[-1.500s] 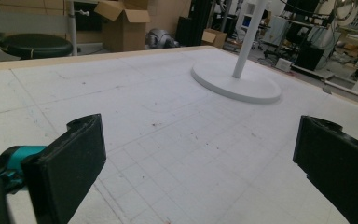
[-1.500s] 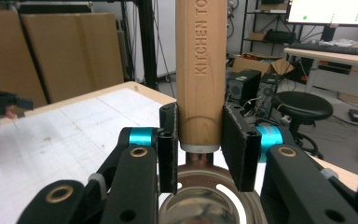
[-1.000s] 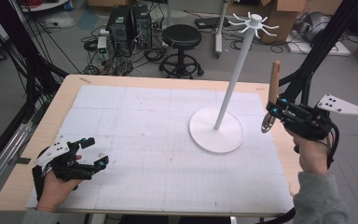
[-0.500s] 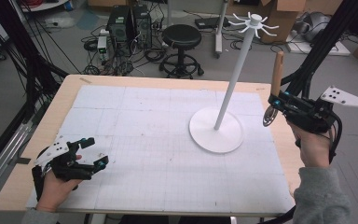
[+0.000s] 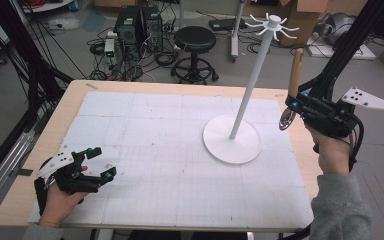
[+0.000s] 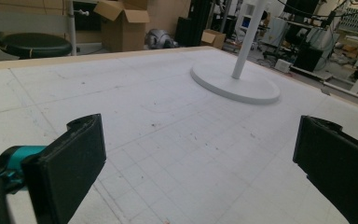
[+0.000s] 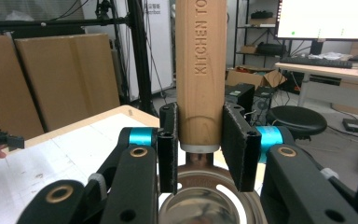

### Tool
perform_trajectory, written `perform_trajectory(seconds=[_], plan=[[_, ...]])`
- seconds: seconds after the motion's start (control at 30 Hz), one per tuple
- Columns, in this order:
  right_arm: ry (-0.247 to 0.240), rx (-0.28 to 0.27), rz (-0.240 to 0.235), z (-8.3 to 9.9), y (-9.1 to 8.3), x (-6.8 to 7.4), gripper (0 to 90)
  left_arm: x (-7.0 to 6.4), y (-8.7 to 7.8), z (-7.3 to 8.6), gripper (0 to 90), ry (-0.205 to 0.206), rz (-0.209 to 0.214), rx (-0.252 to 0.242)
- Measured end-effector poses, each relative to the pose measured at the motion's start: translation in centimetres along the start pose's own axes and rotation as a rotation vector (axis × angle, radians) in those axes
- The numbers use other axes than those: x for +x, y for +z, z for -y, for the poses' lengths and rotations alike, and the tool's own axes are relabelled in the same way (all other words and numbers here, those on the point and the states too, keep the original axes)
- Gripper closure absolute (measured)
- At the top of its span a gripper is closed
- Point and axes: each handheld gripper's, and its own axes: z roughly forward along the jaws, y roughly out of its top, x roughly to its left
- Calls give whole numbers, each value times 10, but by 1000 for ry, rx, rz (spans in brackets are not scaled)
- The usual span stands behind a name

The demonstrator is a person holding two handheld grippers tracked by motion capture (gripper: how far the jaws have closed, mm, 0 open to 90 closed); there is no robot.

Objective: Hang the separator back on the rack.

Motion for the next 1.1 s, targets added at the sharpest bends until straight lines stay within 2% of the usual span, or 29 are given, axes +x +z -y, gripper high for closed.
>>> perform_trajectory(seconds=[0.33, 0.43, 0.6, 0.83, 1.1], plan=[[-11, -12, 2, -10, 1, 3, 691, 0, -3, 1, 29, 5, -5, 2], [-12, -23, -3, -12, 2, 3, 691, 1, -5, 0, 29, 2, -11, -11], [4, -35, -2, -13, 3, 3, 691, 2, -7, 0, 29, -4, -15, -12], [3, -50, -5, -17, 5, 4, 691, 2, -8, 0, 29, -3, -15, -12], [4, -53, 14, -21, 6, 0, 691, 2, -10, 1, 29, -6, -20, -15]])
